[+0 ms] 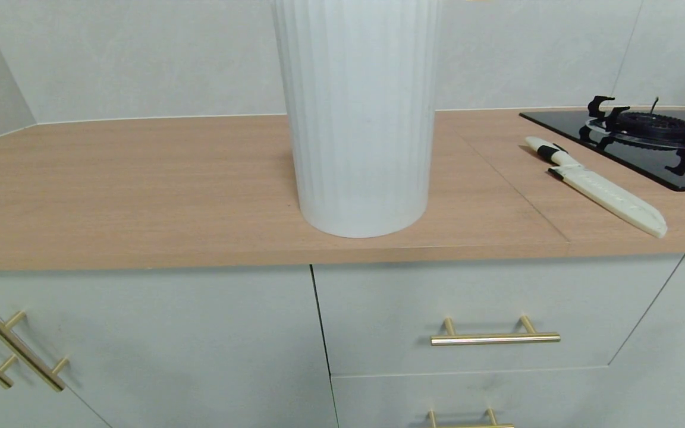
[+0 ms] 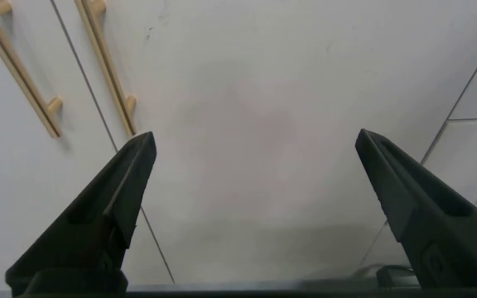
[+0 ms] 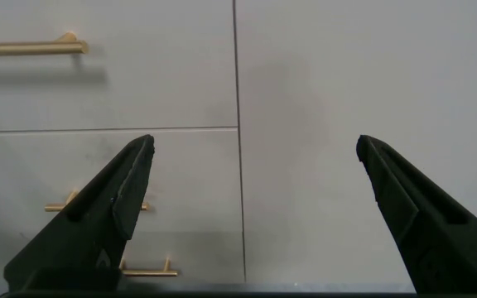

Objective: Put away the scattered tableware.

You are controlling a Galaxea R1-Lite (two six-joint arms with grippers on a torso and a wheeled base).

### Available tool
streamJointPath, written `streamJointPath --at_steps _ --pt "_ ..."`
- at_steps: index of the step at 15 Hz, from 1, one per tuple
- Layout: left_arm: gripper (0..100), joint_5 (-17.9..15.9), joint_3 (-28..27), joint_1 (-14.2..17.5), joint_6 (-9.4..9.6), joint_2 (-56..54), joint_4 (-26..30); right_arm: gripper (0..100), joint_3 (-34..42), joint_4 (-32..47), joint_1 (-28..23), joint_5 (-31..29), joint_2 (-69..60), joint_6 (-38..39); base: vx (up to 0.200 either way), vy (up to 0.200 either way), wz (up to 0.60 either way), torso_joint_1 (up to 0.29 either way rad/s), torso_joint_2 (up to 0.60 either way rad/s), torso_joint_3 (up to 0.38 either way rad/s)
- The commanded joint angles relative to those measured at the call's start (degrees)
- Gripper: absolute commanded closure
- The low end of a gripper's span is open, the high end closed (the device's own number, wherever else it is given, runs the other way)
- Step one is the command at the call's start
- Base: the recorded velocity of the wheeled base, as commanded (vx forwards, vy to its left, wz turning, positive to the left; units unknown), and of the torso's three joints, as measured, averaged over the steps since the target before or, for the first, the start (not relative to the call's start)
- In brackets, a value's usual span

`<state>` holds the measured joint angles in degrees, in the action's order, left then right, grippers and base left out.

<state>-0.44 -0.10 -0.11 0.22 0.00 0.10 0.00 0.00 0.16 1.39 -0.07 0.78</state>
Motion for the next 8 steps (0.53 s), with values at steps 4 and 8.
streamJointPath --at_steps 4,8 --pt "0 0.00 0.01 0.02 0.04 0.09 -0.01 0 0.00 0.00 0.02 0.02 0.07 0.01 0.000 0.000 0.00 0.000 0.00 0.000" --pt "0 0.00 0.01 0.02 0.04 0.09 -0.01 0 0.00 0.00 0.02 0.02 0.07 0.01 0.000 0.000 0.00 0.000 0.00 0.000"
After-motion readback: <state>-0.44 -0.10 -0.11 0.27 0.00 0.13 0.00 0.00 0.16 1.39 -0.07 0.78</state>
